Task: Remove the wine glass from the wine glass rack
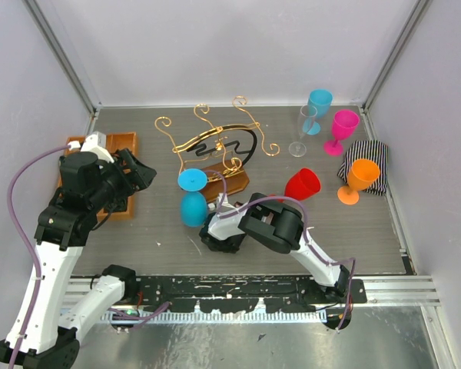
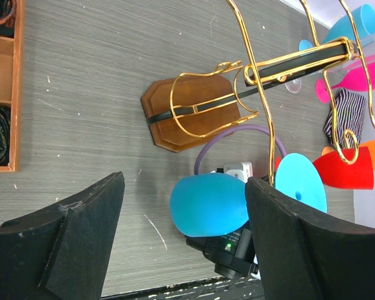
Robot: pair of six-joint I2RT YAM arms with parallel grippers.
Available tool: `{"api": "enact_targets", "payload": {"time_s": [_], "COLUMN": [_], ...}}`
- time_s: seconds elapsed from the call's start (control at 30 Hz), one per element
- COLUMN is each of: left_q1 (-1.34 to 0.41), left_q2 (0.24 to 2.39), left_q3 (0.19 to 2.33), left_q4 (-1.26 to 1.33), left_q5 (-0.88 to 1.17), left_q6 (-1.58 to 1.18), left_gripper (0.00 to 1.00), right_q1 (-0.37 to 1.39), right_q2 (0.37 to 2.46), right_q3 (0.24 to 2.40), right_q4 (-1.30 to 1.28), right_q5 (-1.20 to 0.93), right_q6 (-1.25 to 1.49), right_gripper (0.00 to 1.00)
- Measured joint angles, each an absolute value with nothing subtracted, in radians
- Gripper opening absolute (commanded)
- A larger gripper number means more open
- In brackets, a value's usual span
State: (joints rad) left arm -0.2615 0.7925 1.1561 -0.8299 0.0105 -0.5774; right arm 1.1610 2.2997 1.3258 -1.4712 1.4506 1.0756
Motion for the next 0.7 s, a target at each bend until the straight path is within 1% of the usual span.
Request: {"api": "enact_targets", "payload": {"time_s": [0.4,0.7], "left_q1": [-0.262,-0.262], "left_q2": [0.793,0.793], "left_q3": [1.156,1.156], "left_q4": [-0.832,-0.833], "left_q5": [0.011,0.011], "left_q6": [-0.578,-0.578], "left_gripper": [0.85,0.85], "right_q1": [1.161,1.161], "right_q2": [2.304,2.264], "right_q3": [1.333,1.268], "right_q4": [-1.48,-1.24], "right_q5": [1.419,1.356], "right_q6": [1.096,0.902], "right_gripper": [0.01,0.01]}}
